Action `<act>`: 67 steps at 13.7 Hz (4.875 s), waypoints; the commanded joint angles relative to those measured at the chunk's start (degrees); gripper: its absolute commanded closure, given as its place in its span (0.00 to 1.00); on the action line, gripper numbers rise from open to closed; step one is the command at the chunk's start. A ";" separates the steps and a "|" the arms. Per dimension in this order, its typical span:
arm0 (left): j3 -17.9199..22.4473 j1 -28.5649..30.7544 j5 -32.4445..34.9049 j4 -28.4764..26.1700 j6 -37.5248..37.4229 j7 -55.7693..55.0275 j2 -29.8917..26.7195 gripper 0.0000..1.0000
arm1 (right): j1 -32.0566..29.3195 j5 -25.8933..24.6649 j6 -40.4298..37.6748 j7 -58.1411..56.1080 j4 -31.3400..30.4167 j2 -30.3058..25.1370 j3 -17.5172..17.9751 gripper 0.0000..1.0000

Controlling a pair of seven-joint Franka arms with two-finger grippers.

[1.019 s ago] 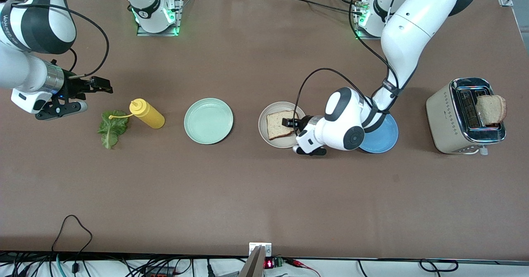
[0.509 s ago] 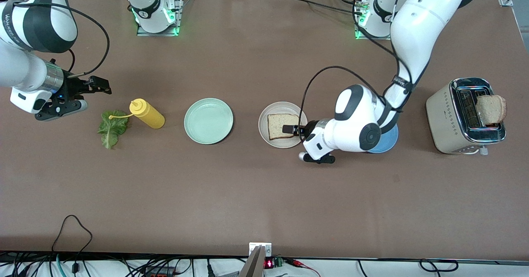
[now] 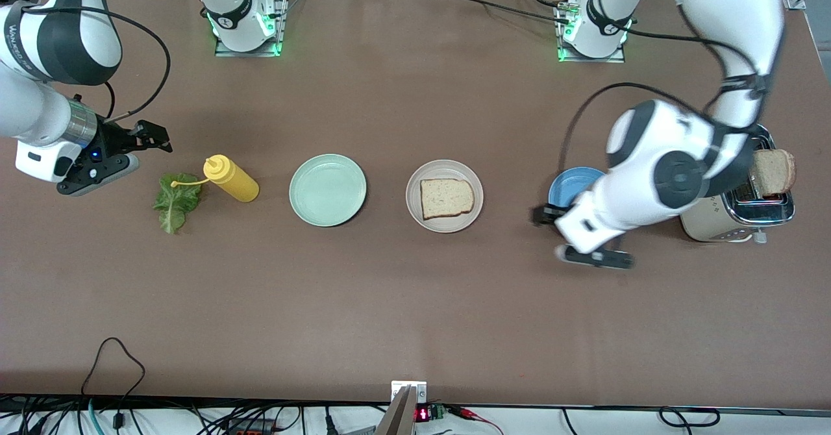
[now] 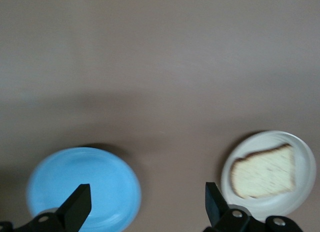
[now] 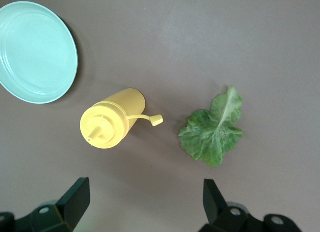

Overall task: Make sandwich in beige plate with both arms
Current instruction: 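Open the left gripper and return it to the toaster, then grasp the yellow squeeze bottle with the right gripper and lift it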

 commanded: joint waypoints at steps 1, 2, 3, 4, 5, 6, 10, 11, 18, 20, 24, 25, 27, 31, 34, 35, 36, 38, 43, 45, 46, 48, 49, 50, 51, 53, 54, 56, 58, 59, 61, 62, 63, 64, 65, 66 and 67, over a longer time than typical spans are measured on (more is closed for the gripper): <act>-0.39 5.76 2.68 -0.93 -3.18 -0.01 -5.19 0.00 | -0.34 0.49 0.74 -3.92 -0.48 -0.31 0.13 0.00; -0.30 6.82 2.50 0.89 -5.38 0.17 -6.43 0.00 | -0.25 0.58 0.83 -4.54 -0.48 -0.40 0.13 0.00; -0.65 8.31 2.50 4.31 -8.97 0.17 -6.79 0.00 | -0.07 0.58 1.18 -4.64 -0.48 -0.32 0.13 0.00; -0.65 8.84 2.33 8.69 -14.40 0.17 -6.70 0.00 | -0.07 0.58 1.44 -4.81 -0.57 -0.23 0.13 0.00; -0.48 8.76 2.24 12.39 -18.02 0.17 -6.27 0.00 | -0.16 0.58 1.71 -5.94 -0.66 -0.14 0.13 0.00; -0.39 8.85 2.33 14.17 -19.10 0.26 -6.00 0.00 | -0.33 0.76 2.58 -8.74 -0.92 -0.05 0.22 0.00; 0.40 10.43 2.07 14.36 -18.94 9.02 -6.61 0.00 | -3.22 6.96 5.30 -29.79 -3.02 0.04 0.13 0.00; 2.58 9.91 1.80 13.75 -19.02 10.44 -8.18 0.00 | -4.89 11.09 6.70 -38.13 -4.51 0.12 0.13 0.00; 24.22 -4.42 -6.20 1.39 -17.36 12.65 -19.86 0.00 | -13.07 29.04 9.27 -79.02 -9.19 5.12 0.05 0.00; 24.48 -4.07 -6.29 -2.59 -16.30 12.74 -22.25 0.00 | -15.53 33.17 8.39 -88.53 -9.88 6.80 0.05 0.00; 24.31 -3.81 -6.11 -3.92 -16.21 12.74 -22.96 0.00 | -21.51 41.78 4.09 -103.31 -11.12 12.59 0.05 0.00; 24.31 -3.81 -6.02 -4.01 -16.12 12.74 -23.31 0.00 | -21.60 44.06 3.47 -106.38 -11.12 14.35 0.05 0.00; 24.22 -3.81 -5.85 -5.75 -15.68 12.56 -24.36 0.00 | -21.61 47.94 2.42 -110.09 -11.03 17.51 0.05 0.00; 24.13 -3.19 -5.67 -10.25 -12.43 12.47 -27.00 0.00 | -21.25 54.45 -0.13 -117.82 -10.94 23.32 0.05 0.00; 24.04 -3.28 -5.50 -9.20 -13.47 12.30 -26.74 0.00 | -21.34 57.35 -2.42 -121.95 -10.68 26.75 0.05 0.00; 23.96 -3.71 -5.41 -8.85 -14.79 11.86 -26.48 0.00 | -21.34 57.71 -3.47 -123.19 -10.68 27.45 0.05 0.00; 23.96 -4.07 -5.41 -8.06 -14.80 11.42 -25.52 0.00 | -21.34 57.88 -4.09 -125.03 -10.51 28.24 0.05 0.00; 23.96 -3.89 -5.49 -6.83 -14.98 11.07 -24.98 0.00 | -21.34 59.02 -5.92 -126.97 -10.50 28.86 0.13 0.00; 24.04 -3.19 -6.20 -6.29 -14.45 12.03 -25.07 0.00 | -21.34 61.22 -7.78 -128.30 -10.42 29.92 0.31 0.00; 23.96 -3.28 -5.32 -6.47 -14.80 12.74 -25.07 0.00 | -21.25 61.40 -7.96 -128.12 -10.42 29.92 0.31 0.00; 23.87 -3.37 -5.15 -6.73 -14.80 12.65 -25.16 0.00 | -21.08 62.27 -7.96 -128.04 -10.33 30.09 0.40 0.00; 24.04 -3.19 -5.23 -6.73 -14.37 12.38 -25.16 0.00 | -20.55 63.86 -7.96 -127.60 -9.72 31.41 0.57 0.00; 23.96 -3.19 -5.23 -6.82 -14.71 12.39 -25.25 0.00 | -20.12 63.95 -7.52 -127.33 -9.63 31.67 1.01 0.00; 23.87 -3.36 -5.23 -6.91 -14.80 12.39 -25.42 0.00 | -20.11 64.65 -7.26 -127.33 -9.54 31.76 1.53 0.00; 23.87 -3.45 -5.23 -6.91 -14.89 12.30 -25.42 0.00 | -20.02 65.09 -7.17 -127.25 -9.54 31.77 1.71 0.00; 23.87 -3.37 -5.23 -6.91 -14.80 12.30 -25.42 0.00 | -19.50 65.44 -7.08 -126.72 -9.36 31.77 1.89 0.00; 23.96 -3.28 -5.23 -6.91 -14.80 12.30 -25.34 0.00 | -19.06 65.44 -7.08 -126.72 -9.01 31.77 1.89 0.08; 23.96 -3.19 -5.23 -6.91 -14.71 12.30 -25.33 0.00 | -18.88 65.44 -6.91 -126.37 -8.75 31.68 1.89 0.67; 24.04 -3.19 -5.23 -6.91 -14.80 12.21 -25.33 0.00 | -18.88 65.27 -6.73 -123.39 -8.75 30.98 1.89 0.94; 24.04 -3.19 -5.23 -6.91 -14.80 12.21 -25.33 0.00 | -18.71 65.18 -5.77 -121.81 -8.75 30.28 1.98 0.95; 24.04 -3.10 -5.32 -6.91 -14.80 12.21 -25.33 0.00 | -18.35 64.48 -2.88 -116.20 -8.31 28.00 4.08 1.00; 24.04 -3.10 -5.23 -7.00 -14.80 12.21 -25.33 0.00 | -18.27 63.87 -1.38 -113.39 -8.22 26.33 5.31 1.00; 24.13 -3.10 -5.23 -7.00 -14.80 12.21 -25.33 0.00 | -18.18 62.82 0.37 -109.96 -8.22 24.49 6.89 1.00; 24.39 -3.10 -5.32 -7.00 -14.80 12.21 -25.33 0.00 | -18.09 61.59 1.78 -105.93 -8.22 22.64 8.38 1.00; 24.48 -3.10 -5.32 -7.00 -14.80 12.21 -25.33 0.00 | -18.09 60.27 2.93 -101.45 -8.22 20.71 9.79 1.00; 24.48 -3.10 -5.32 -7.00 -14.72 12.21 -25.33 0.00 | -17.65 58.87 4.24 -96.36 -8.22 18.43 11.37 1.00; 24.40 -3.10 -5.23 -6.91 -14.71 12.21 -25.33 0.00 | -17.13 57.72 4.95 -93.09 -8.22 16.58 12.34 1.00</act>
